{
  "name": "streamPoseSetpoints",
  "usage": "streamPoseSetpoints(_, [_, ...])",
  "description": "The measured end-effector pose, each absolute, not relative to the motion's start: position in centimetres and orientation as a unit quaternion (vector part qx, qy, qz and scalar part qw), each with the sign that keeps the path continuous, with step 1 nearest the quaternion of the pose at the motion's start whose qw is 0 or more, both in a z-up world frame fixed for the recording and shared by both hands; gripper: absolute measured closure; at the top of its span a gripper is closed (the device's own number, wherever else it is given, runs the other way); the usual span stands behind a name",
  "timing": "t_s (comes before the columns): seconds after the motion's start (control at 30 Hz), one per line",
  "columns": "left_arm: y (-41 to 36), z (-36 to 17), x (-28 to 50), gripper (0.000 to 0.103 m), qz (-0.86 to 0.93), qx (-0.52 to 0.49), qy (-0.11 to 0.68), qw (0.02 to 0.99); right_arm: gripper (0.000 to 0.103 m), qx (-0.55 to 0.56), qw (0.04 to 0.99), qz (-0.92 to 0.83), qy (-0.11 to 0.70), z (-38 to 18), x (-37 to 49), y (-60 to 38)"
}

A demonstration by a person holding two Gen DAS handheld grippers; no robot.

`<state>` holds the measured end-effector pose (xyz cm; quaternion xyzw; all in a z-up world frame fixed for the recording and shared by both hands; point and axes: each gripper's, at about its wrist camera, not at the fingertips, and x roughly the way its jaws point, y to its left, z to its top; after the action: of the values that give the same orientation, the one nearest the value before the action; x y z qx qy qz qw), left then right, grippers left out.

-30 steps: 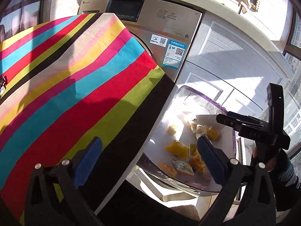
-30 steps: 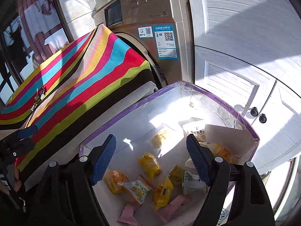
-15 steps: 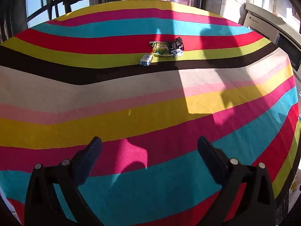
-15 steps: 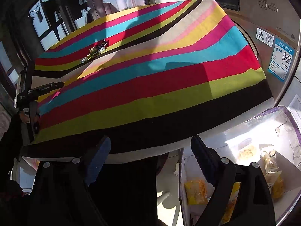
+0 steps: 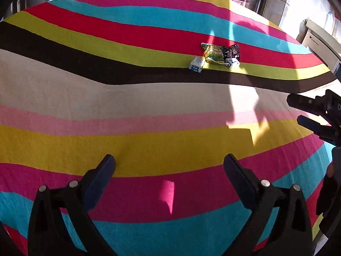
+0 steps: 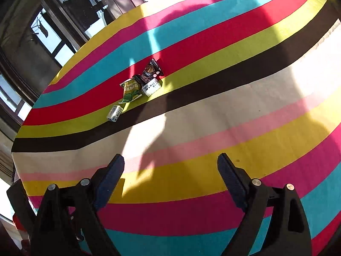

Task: Organize snacks
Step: 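Grasp a black snack packet with the right tool while the left grasps a white milk candy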

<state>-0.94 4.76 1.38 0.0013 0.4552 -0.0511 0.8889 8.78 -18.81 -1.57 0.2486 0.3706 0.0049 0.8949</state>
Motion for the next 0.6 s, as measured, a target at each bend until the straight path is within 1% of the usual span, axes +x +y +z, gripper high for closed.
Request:
streamPoseSetpoints(0.07, [3.8, 1.0, -0.9, 0.001, -0.034, 0.036, 0.461, 0.886, 0.016, 0.273, 0.889, 0.0, 0.367, -1.0, 13.2, -18.6])
streamPoseSetpoints(0.23, [3.9, 1.0, -0.9, 0.001, -0.023, 0.024, 0.46, 0.887, 0.016, 0.312, 0.881, -0.019, 0.356, 0.3, 21.2, -17.8])
streamPoseSetpoints(0.37, [3.6, 1.0, -0.9, 0.001, -0.013, 0.017, 0.459, 0.888, 0.017, 0.308, 0.876, -0.052, 0.367, -0.1, 25.2, -17.4])
streamPoseSetpoints(0.4, [3.7, 1.0, -1.0, 0.001, -0.013, 0.016, 0.459, 0.888, 0.02, 0.304, 0.874, -0.063, 0.375, -0.4, 25.7, -17.3])
streamPoseSetpoints(0.43, [3.7, 1.0, -1.1, 0.001, -0.013, 0.016, 0.459, 0.888, 0.025, 0.298, 0.87, -0.073, 0.385, -0.8, 26.0, -17.2])
streamPoseSetpoints(0.47, [3.9, 1.0, -1.1, 0.001, -0.013, 0.016, 0.459, 0.888, 0.035, 0.285, 0.877, -0.077, 0.379, -0.6, 25.9, -16.9])
streamPoseSetpoints(0.5, [4.5, 1.0, -1.2, 0.001, -0.014, 0.015, 0.459, 0.888, 0.059, 0.277, 0.882, -0.059, 0.376, -0.6, 25.6, -16.6])
streamPoseSetpoints(0.53, [4.5, 1.0, -1.2, 0.001, -0.014, 0.015, 0.459, 0.888, 0.077, 0.275, 0.886, -0.037, 0.372, -0.4, 25.0, -16.4])
streamPoseSetpoints(0.57, [4.4, 1.1, -1.1, 0.001, -0.014, 0.015, 0.459, 0.888, 0.084, 0.27, 0.893, -0.027, 0.358, 0.1, 23.9, -16.4])
streamPoseSetpoints(0.6, [4.4, 1.1, -1.2, 0.001, -0.014, 0.015, 0.459, 0.888, 0.083, 0.261, 0.904, -0.016, 0.339, 0.9, 22.2, -16.4])
